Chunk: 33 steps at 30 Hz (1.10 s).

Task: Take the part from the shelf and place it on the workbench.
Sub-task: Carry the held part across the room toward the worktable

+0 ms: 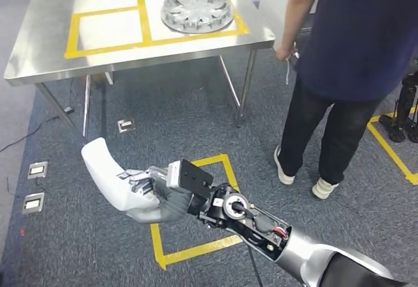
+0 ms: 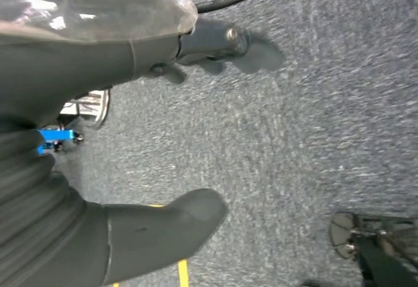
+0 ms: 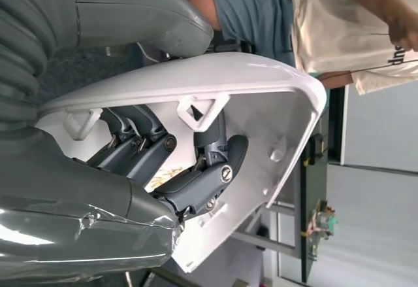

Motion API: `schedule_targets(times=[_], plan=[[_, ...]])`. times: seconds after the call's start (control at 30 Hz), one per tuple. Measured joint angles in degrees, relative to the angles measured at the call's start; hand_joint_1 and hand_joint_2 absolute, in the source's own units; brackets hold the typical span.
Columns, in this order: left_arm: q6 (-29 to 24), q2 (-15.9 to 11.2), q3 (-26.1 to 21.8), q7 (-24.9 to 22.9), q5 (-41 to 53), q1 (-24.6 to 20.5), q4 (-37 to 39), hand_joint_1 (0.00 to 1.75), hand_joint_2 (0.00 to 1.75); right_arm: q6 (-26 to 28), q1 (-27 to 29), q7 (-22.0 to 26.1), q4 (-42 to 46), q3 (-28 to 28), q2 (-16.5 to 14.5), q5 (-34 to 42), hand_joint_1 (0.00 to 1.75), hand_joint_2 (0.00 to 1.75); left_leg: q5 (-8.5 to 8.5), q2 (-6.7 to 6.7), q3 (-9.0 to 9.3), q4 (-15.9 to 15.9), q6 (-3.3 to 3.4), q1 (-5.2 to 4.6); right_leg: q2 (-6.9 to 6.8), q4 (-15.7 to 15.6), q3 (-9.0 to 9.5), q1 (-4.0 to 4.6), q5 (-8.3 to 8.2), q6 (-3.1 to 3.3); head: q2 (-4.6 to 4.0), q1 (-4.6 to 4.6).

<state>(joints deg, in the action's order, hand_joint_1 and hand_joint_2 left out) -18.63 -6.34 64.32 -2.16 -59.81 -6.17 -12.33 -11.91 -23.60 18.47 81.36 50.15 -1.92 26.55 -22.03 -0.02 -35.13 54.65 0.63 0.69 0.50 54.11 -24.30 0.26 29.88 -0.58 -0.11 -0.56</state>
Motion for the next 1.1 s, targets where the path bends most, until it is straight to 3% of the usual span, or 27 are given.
schedule_targets(times=[0.03, 0.1, 0.17, 0.2, 0.23, 0.27, 0.3, 0.4, 0.43, 0.5, 0.53, 0.6, 0.63, 0.7, 0.77, 0.8, 0.9, 0.93, 1.03, 1.1], plan=[[0.0, 0.0, 0.0, 0.0, 0.0, 0.0, 0.0, 0.00, 1.75, 0.0, 0.0, 0.0, 0.0, 0.0, 0.0, 0.0, 1.75, 1.75, -0.24, -0.03, 0.64, -0.1, 0.45, 0.05, -0.05, 1.6, -0.27, -0.06, -0.08, -0.23, 0.00, -0.19], [0.0, 0.0, 0.0, 0.0, 0.1, 0.0, 0.0, 0.00, 1.75, 0.0, -0.1, 0.1, 0.1, -0.1, 0.0, 0.0, 1.75, 1.75, -1.05, -0.06, 2.05, -0.2, 1.12, 0.01, -0.13, 7.3, -3.38, -0.21, 0.96, -0.56, 0.00, -0.69], [0.0, 0.0, 0.0, 0.0, 0.1, 0.0, 0.0, 0.00, 1.75, 0.0, 0.1, 0.1, 0.1, -0.2, 0.0, 0.0, 1.75, 1.75, -2.22, -0.09, 3.27, -0.2, 1.45, -0.12, -0.13, 14.7, -8.38, -0.28, 4.11, -0.90, 0.00, -1.18], [0.0, 0.0, 0.0, 0.0, 0.1, 0.0, 0.0, 0.00, 1.75, 0.0, 0.2, 0.1, 0.1, -0.2, 0.1, 0.0, 1.75, 1.75, -2.88, -0.17, 3.97, -0.2, 1.51, -0.18, -0.13, 16.9, -10.60, -0.30, 5.89, -1.03, 0.00, -1.35], [0.0, 0.0, 0.0, 0.0, 0.1, 0.0, 0.0, 0.00, 1.75, 0.0, 0.3, 0.1, 0.1, -0.2, 0.1, 0.0, 1.75, 1.75, -3.58, -0.28, 4.81, -0.2, 1.50, -0.22, -0.14, 17.3, -12.00, -0.30, 7.01, -1.06, 0.00, -1.49], [0.0, 0.0, 0.0, 0.0, 0.1, 0.0, 0.0, 0.00, 1.75, 0.0, 0.4, 0.1, 0.1, -0.2, 0.2, 0.0, 1.75, 1.75, -4.34, -0.40, 5.78, -0.2, 1.46, -0.26, -0.13, 16.1, -12.66, -0.29, 6.87, -0.99, 0.00, -1.70], [0.0, 0.0, 0.0, 0.0, 0.1, 0.1, 0.0, 0.00, 1.75, 0.0, 0.4, 0.1, 0.1, -0.3, 0.2, 0.0, 1.75, 1.75, -5.14, -0.49, 6.89, -0.2, 1.39, -0.29, -0.13, 13.3, -12.59, -0.25, 5.03, -0.81, 0.00, -1.88], [0.1, 0.1, 0.0, -0.1, 0.2, -0.1, 0.0, 0.00, 1.75, 0.0, 0.5, 0.1, 0.1, -0.4, 0.3, 0.0, 1.75, 1.75, -7.32, -0.72, 9.38, -0.3, 0.81, -0.38, -0.06, 3.4, -11.35, 0.16, -5.55, 0.05, 0.00, -2.11], [0.1, 0.1, 0.0, -0.1, 0.2, -0.2, 0.0, 0.00, 1.75, 0.0, 0.5, 0.0, 0.1, -0.5, 0.3, 0.0, 1.75, 1.75, -7.71, -0.82, 9.88, -0.5, 0.50, -0.41, -0.01, 1.9, -11.08, 0.32, -7.54, 0.36, 0.00, -2.08], [0.1, 0.1, 0.0, -0.2, 0.2, -0.3, 0.0, 0.00, 1.75, 0.1, 0.5, 0.0, 0.2, -0.6, 0.4, 0.0, 1.75, 1.75, -7.39, -0.88, 10.27, -0.6, -0.21, -0.50, 0.06, 1.0, -10.23, 0.43, -7.73, 1.05, 0.00, -2.05], [0.1, 0.1, 0.0, -0.3, 0.2, -0.4, 0.0, 0.00, 1.75, 0.1, 0.5, 0.0, 0.4, -0.6, 0.3, 0.0, 1.75, 1.75, -6.95, -0.77, 9.96, 0.4, -0.47, -0.48, 0.14, 0.4, -9.55, 0.28, -7.67, 1.34, 0.00, -2.03], [0.1, 0.0, 0.0, -0.4, 0.2, -0.4, 0.0, 0.00, 1.75, 0.2, 0.5, 0.1, 0.6, -0.7, 0.4, 0.0, 1.75, 1.75, -6.55, -0.53, 6.71, 5.8, -0.89, -0.43, 0.25, -0.6, -7.96, -0.05, -7.27, 1.82, 0.00, -1.60], [0.2, 0.1, 0.0, -0.4, 0.2, -0.5, 0.0, 0.00, 1.75, 0.2, 0.5, 0.1, 0.7, -0.8, 0.4, 0.0, 1.75, 1.75, -7.27, -0.44, 3.88, 9.9, -1.02, -0.38, 0.28, -1.0, -7.12, -0.21, -6.93, 1.92, 0.00, -1.27], [0.2, 0.1, 0.0, -0.4, 0.3, -0.4, 0.0, 0.00, 1.75, 0.2, 0.6, 0.0, 0.7, -0.8, 0.4, 0.0, 1.75, 1.75, -10.53, -0.42, -1.96, 16.4, -1.29, -0.34, 0.26, -1.3, -5.54, -0.25, -5.69, 2.04, 0.00, -0.84], [0.2, 0.1, 0.0, -0.4, 0.3, -0.2, 0.0, 0.00, 1.75, 0.2, 0.7, 0.0, 0.7, -0.8, 0.4, 0.0, 1.75, 1.75, -12.81, -0.42, -5.10, 16.8, -1.41, -0.34, 0.38, -1.4, -3.40, -0.25, -4.05, 1.99, 0.00, -0.59], [0.2, 0.0, 0.0, -0.4, 0.3, -0.1, 0.0, 0.00, 1.75, 0.3, 0.7, 0.0, 0.7, -0.8, 0.4, 0.0, 1.75, 1.75, -11.68, -0.42, -5.48, 14.4, -1.33, -0.36, 0.44, -1.4, -2.14, -0.25, -3.12, 1.94, 0.00, -0.41], [0.2, -0.1, 0.0, -0.4, 0.3, 0.1, 0.0, 0.00, 1.75, 0.4, 0.7, 0.0, 0.6, -0.9, 0.4, -0.3, 1.75, 1.75, -2.00, -0.42, -5.05, 3.8, -0.64, -0.71, 0.63, -1.3, 0.51, -0.03, -0.20, 1.49, 0.00, 0.27], [0.2, -0.1, 0.0, -0.4, 0.3, 0.1, 0.0, 0.00, 1.75, 0.5, 0.7, -0.1, 0.6, -0.9, 0.4, -0.5, 1.75, 1.75, -0.11, -0.45, -4.93, 1.7, -0.43, -0.82, 0.72, -1.4, 1.13, 0.13, 0.75, 1.28, 0.00, 0.41], [0.3, 0.0, 0.0, -0.4, 0.4, 0.0, 0.0, 0.00, 1.75, 0.7, 0.7, -0.3, 0.8, -1.0, 0.4, -0.8, 1.75, 1.75, 0.18, -0.45, -3.32, -0.1, 0.23, -0.63, 0.84, -0.7, 3.62, 0.43, 1.92, 0.57, 0.00, 0.14], [0.3, 0.1, 0.0, -0.4, 0.4, 0.0, 0.0, 0.00, 1.75, 0.7, 0.6, -0.3, 0.9, -1.0, 0.4, -0.7, 1.75, 1.75, 1.06, -0.28, -1.53, -0.2, 0.86, -0.56, 0.53, 3.4, 2.90, 0.34, 3.25, 0.01, 0.00, -0.31]])
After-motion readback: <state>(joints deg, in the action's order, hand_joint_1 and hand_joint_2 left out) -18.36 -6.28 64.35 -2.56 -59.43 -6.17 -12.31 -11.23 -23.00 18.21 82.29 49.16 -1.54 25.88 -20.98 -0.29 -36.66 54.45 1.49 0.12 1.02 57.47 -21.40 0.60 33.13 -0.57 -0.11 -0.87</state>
